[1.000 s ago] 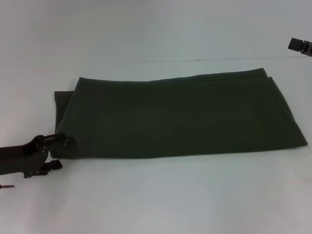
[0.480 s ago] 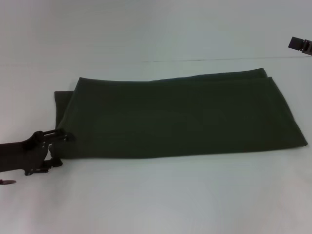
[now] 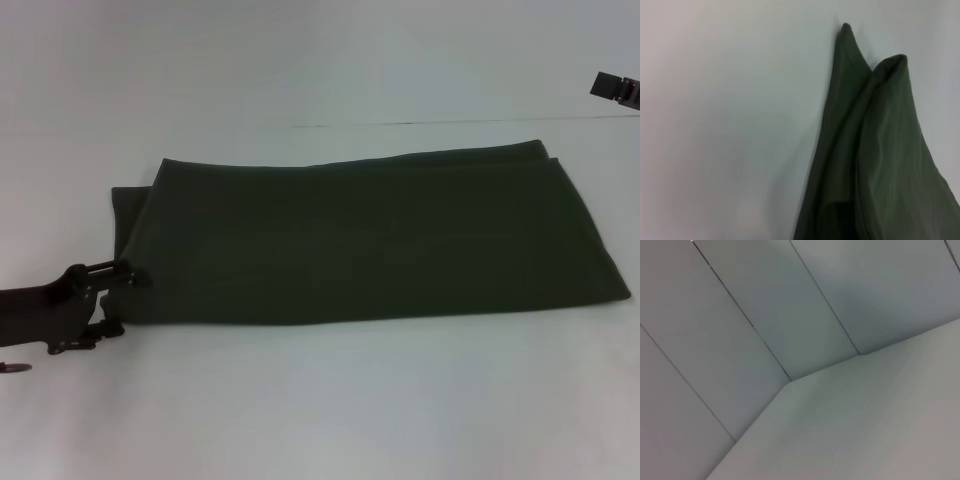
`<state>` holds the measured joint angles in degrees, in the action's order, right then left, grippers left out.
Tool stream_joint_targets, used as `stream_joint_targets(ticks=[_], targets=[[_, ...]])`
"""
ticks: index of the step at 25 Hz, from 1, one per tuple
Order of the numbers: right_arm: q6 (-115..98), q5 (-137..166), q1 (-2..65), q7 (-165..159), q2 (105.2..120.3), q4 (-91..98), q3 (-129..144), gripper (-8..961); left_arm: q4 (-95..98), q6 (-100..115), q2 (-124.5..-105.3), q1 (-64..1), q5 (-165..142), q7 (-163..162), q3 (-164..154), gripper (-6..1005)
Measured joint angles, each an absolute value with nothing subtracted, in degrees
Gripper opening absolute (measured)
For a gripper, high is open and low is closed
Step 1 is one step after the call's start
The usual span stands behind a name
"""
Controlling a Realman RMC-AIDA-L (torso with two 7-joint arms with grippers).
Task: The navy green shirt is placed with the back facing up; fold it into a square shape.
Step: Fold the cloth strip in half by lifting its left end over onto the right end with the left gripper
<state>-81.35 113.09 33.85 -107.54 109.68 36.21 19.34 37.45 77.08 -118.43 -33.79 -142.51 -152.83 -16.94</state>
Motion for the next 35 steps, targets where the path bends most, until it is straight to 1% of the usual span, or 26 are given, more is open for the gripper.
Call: stream_joint_targets(ticks=[14,21,25,35], targets=[[-81.4,112.6,33.6,-107.5,109.77,36.2,19.3,930,36.7,75.0,-117.63,-36.4,-142.0,-151.8,-18.1,891],[-80.7,112.6,33.5,-107.1,109.95,36.2,19.3,930,36.7,75.7,-117.60,-37.7,-139.6,-149.5,-18.1,891],[-80.4,112.6,33.5,-106.7,110.03,36.2,19.3,930,36.7,76.0,-117.70,-37.7,-138.7,-148.7,-18.2,891],[-80.0,112.6,33.3,-106.7,110.03,36.1,19.6,930,36.8,77.0,-118.34,-35.0,-138.9,-147.8,-19.6,892]])
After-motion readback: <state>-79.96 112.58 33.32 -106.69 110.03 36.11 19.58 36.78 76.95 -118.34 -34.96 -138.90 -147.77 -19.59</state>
